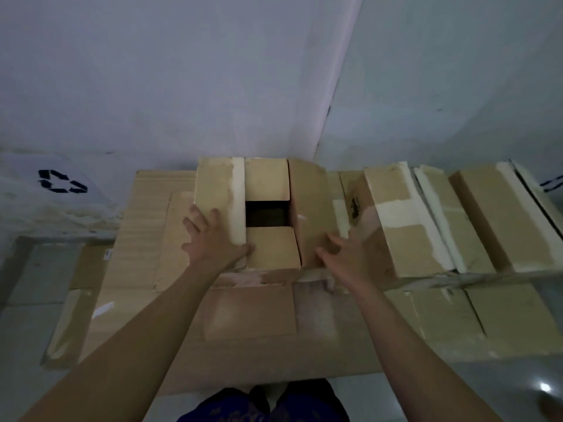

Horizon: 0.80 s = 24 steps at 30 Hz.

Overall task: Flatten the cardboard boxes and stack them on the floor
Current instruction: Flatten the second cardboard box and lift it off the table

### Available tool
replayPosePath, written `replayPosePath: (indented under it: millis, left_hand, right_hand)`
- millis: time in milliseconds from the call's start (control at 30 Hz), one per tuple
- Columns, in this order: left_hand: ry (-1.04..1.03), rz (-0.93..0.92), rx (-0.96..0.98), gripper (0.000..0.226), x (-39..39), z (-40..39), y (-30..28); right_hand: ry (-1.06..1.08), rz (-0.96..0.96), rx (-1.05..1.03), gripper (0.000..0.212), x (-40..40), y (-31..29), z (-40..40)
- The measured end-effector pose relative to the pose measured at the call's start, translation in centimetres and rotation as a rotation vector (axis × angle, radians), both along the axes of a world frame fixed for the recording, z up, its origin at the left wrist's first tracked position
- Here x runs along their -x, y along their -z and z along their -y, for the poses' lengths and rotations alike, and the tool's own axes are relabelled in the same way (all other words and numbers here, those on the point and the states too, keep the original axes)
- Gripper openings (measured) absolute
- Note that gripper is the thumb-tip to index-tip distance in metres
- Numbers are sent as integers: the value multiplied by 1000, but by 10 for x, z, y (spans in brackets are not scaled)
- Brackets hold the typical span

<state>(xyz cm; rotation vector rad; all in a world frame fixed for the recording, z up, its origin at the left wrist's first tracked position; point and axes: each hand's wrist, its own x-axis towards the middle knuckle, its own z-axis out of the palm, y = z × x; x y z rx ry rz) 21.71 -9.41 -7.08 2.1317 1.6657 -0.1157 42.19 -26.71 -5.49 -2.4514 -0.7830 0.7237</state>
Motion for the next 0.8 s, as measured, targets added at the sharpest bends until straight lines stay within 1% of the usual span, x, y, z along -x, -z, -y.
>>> replayPosePath:
  millis: [33, 67, 100, 167, 200, 233, 267, 333, 367, 400, 467, 533, 567, 600, 667, 700, 733, 767, 800]
  left_hand:
    - [4, -6, 1, 117, 0, 1, 0]
    - [7, -8, 5, 116, 0, 1, 0]
    - [11, -5, 12, 114, 1, 1, -2]
    - [14, 15, 31, 108, 5, -2, -6]
    - [17, 40, 36, 104, 8, -4, -10]
    - [12, 96, 50, 101, 11, -5, -14]
    - [-11, 204, 80, 97, 15, -7, -20]
    - [-107, 524, 183, 84, 26, -8, -38]
    - [-154, 655, 232, 71, 32, -7, -48]
    - [-191, 733, 249, 55, 40, -7, -58]
    - [-264, 765, 163, 28, 56, -11, -73]
    - [-312, 681, -11, 19, 74, -17, -81]
    - [-298, 591, -92, 14, 82, -21, -82]
    - [-263, 483, -165, 18, 90, -24, -83]
    - [-163, 237, -258, 61, 103, -30, -75]
    - [-108, 133, -313, 74, 108, -31, -69]
    - [-44, 41, -357, 78, 111, -31, -63]
    - [18, -29, -370, 75, 112, -31, -57]
    - [74, -66, -360, 68, 112, -31, -49]
  right_hand:
    - [-55, 1, 55, 50, 10, 10, -5]
    - [-86, -45, 50, 51, 21, 16, -10]
    - [-80, -142, 5, 52, 33, 20, -14]
    - [17, -364, -80, 58, 51, 25, -19]
    - [51, -393, -105, 60, 56, 26, -20]
    - [64, -356, -132, 60, 58, 27, -21]
    - [60, -259, -160, 60, 58, 27, -23]
    - [-16, 46, -156, 56, 57, 26, -27]
    - [-83, 195, -145, 57, 57, 24, -32]
    - [-162, 309, -143, 61, 58, 21, -38]
    - [-346, 418, -135, 67, 64, 14, -53]
    - [-519, 399, -116, 68, 73, 10, -71]
    - [-581, 363, -80, 68, 75, 9, -80]
    - [-624, 323, -17, 67, 77, 8, -89]
    - [-649, 258, 123, 65, 80, 3, -103]
    - [-639, 241, 158, 63, 81, -2, -108]
    - [-623, 243, 152, 60, 83, -10, -111]
    - [-604, 269, 104, 55, 83, -20, -114]
    - [-580, 307, 16, 47, 85, -32, -115]
